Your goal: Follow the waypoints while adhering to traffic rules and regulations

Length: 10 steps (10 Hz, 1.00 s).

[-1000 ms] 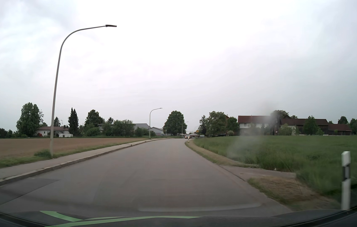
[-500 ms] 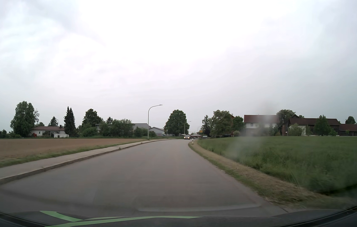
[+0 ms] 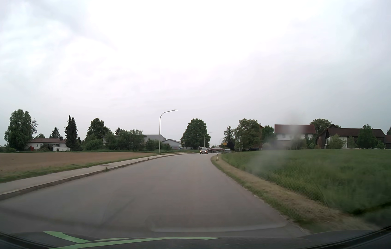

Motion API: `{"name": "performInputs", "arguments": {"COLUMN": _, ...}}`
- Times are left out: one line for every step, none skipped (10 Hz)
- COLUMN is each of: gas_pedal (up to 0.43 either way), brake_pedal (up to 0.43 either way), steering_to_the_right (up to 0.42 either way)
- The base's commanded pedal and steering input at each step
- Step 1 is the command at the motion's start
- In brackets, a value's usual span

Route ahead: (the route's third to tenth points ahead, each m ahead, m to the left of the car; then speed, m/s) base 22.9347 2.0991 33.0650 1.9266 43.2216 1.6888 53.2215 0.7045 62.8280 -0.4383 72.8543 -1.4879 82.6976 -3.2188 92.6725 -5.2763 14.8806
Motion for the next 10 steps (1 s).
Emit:
{"name": "performInputs", "arguments": {"gas_pedal": 0.157, "brake_pedal": 0.000, "steering_to_the_right": -0.005}}
{"name": "performInputs", "arguments": {"gas_pedal": 0.157, "brake_pedal": 0.000, "steering_to_the_right": -0.004}}
{"name": "performInputs", "arguments": {"gas_pedal": 0.157, "brake_pedal": 0.000, "steering_to_the_right": -0.001}}
{"name": "performInputs", "arguments": {"gas_pedal": 0.157, "brake_pedal": 0.000, "steering_to_the_right": 0.002}}
{"name": "performInputs", "arguments": {"gas_pedal": 0.157, "brake_pedal": 0.000, "steering_to_the_right": 0.002}}
{"name": "performInputs", "arguments": {"gas_pedal": 0.157, "brake_pedal": 0.000, "steering_to_the_right": 0.003}}
{"name": "performInputs", "arguments": {"gas_pedal": 0.157, "brake_pedal": 0.000, "steering_to_the_right": 0.004}}
{"name": "performInputs", "arguments": {"gas_pedal": 0.157, "brake_pedal": 0.000, "steering_to_the_right": 0.005}}
{"name": "performInputs", "arguments": {"gas_pedal": 0.150, "brake_pedal": 0.000, "steering_to_the_right": 0.007}}
{"name": "performInputs", "arguments": {"gas_pedal": 0.138, "brake_pedal": 0.000, "steering_to_the_right": 0.008}}
